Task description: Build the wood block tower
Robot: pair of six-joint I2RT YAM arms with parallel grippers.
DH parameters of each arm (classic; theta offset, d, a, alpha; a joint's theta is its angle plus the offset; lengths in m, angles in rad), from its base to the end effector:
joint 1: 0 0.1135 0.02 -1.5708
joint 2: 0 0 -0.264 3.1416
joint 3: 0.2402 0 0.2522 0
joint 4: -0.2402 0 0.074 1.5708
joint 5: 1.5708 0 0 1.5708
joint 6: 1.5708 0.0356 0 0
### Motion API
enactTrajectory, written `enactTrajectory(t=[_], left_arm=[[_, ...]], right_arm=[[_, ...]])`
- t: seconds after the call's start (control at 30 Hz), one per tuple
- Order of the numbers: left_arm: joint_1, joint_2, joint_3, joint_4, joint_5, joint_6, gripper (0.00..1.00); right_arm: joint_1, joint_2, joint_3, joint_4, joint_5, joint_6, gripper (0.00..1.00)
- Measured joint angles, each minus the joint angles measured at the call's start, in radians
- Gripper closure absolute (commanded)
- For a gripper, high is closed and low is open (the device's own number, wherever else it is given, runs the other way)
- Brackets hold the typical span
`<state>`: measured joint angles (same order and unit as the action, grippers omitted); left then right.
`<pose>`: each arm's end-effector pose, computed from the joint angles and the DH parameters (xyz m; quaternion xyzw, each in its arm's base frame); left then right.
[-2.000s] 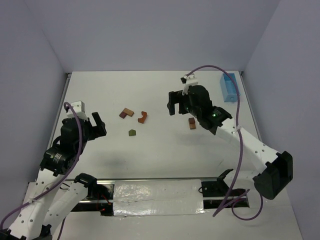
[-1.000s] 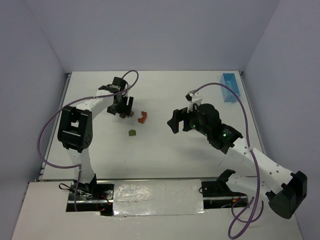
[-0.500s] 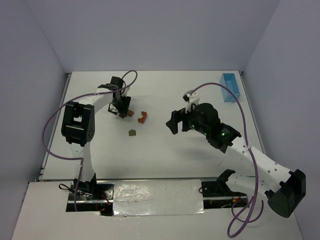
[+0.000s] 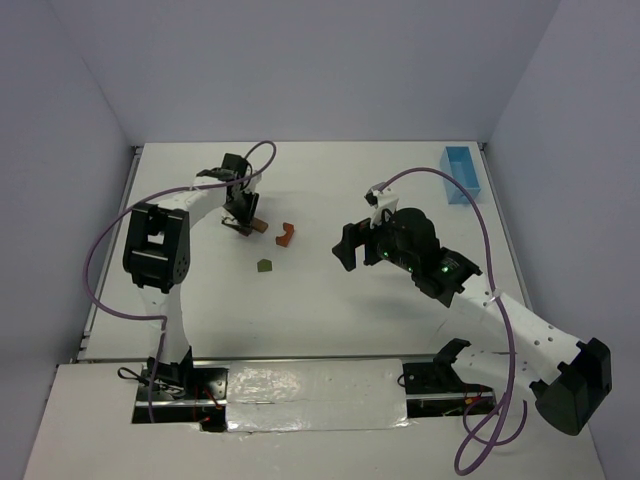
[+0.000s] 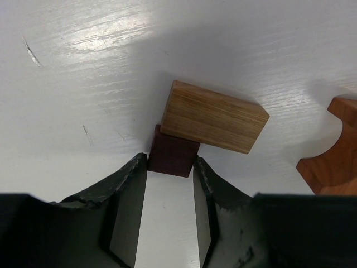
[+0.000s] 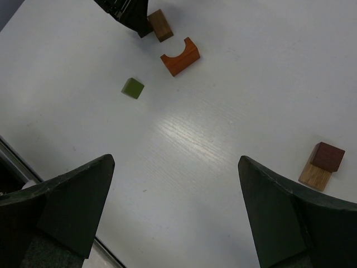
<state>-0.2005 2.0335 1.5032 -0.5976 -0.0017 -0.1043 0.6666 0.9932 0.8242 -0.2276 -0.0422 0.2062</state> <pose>0.4179 -0.0849 0.1786 0.0467 0.9745 -0.0325 0.2172 0.1786 0.1425 0.3103 -0.2013 0.8077 0.2500 0.4945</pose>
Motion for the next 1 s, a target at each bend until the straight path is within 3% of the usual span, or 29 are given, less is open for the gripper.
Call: enactTrajectory(t=[0.1,0.33,0.57,0.77,0.9,1.0], left_arm=[[-0.005,0.000,0.000,0.001,0.000,0.000,0.69],[-0.025,-0.036,-0.035,-0.008,-0.031,-0.003,0.79],[-0.071,-0.286,-0.135,-0.055,0.013,-0.060,0.84],[-0.074,-0.659,-0.342,0.108,0.355,-0.232,0.89],[-0.084,-0.854,-0.521,0.328,0.603,-0.421,0.91],[-0.106,-0.945,-0.585,0.446,0.732,-0.540,0.94]], right_arm=[[0.000,0.000,0.000,0.000,0.000,-0.003,0.00],[0.000,0.000,0.000,0.000,0.000,-0.002,0.00],[-0.010,-0.064,-0.039,0.038,-0.071,0.009,0.00],[-0.013,-0.148,-0.079,0.109,-0.171,0.094,0.00],[-0.012,-0.142,-0.134,0.297,-0.323,0.235,0.01],[-0.006,-0.132,-0.167,0.421,-0.393,0.361,0.07]])
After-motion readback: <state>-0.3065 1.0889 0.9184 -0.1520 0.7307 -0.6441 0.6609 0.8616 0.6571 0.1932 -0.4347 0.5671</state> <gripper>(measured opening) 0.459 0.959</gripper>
